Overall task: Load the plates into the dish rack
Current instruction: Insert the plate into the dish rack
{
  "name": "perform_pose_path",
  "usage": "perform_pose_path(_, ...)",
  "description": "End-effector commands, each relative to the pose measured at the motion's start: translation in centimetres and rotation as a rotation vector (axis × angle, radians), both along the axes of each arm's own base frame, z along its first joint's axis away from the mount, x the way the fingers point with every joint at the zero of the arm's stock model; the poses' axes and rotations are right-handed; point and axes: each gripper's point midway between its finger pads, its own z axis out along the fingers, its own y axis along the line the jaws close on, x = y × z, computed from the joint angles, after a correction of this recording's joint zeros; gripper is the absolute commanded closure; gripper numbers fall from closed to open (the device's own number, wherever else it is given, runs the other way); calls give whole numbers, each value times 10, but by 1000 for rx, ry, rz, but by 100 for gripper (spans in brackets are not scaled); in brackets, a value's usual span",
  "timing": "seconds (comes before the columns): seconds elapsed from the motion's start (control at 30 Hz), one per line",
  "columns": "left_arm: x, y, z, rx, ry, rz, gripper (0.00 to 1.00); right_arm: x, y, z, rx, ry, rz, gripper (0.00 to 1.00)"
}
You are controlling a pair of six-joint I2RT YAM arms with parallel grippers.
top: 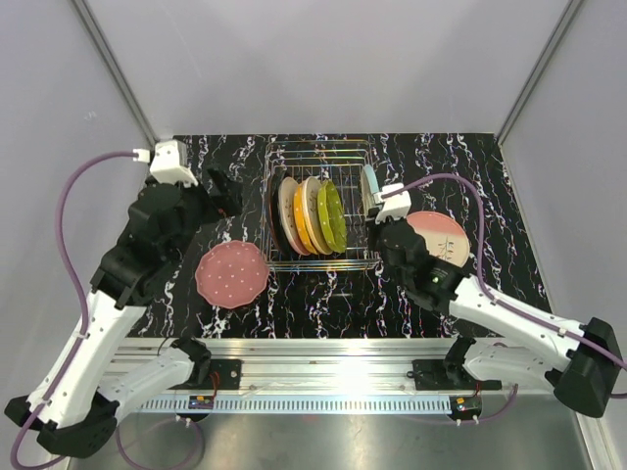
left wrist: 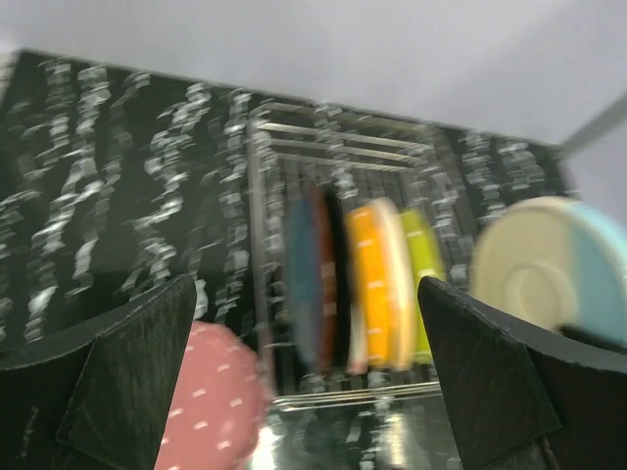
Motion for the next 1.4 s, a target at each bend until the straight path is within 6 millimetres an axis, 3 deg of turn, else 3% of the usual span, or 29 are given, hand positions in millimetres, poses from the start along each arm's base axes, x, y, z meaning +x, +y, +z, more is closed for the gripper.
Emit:
perform_pose_path(0.0, -2, 40, -22, 126, -14, 165, 1, 13, 22, 58, 306, -76, 9, 100)
perform_pose_path(0.17, -13, 64, -48, 155, -30, 249, 1, 26, 38, 61, 330, -59, 4, 100)
perform_pose_path(0.23, -16, 68, -51, 150, -52, 260, 1, 28, 43, 64, 348, -63, 7, 100)
perform_pose_path(0.37, -24, 76, -73, 144, -73, 282, 19, 34, 46, 66, 344, -61, -5, 100)
perform_pose_path(0.5, -25, 85, -83, 159, -58, 328, 1, 39, 53, 62, 341, -52, -10, 100)
perform_pose_path(0.63, -26, 89, -86, 164, -47, 352, 1, 45, 56, 56, 348, -39, -34, 100)
perform_pose_path(0.97, -26, 89, -89, 165, -45, 356, 1, 57, 61, 8, 304, 30, -102, 100)
perform_pose_path(1.3, -22, 84, -96, 183, -19, 337, 1, 67, 72, -19, 273, 68, -124, 81)
perform_pose_path(1.37, -22, 84, -96, 183, -21, 336, 1, 67, 72, -19, 279, 70, -125, 70)
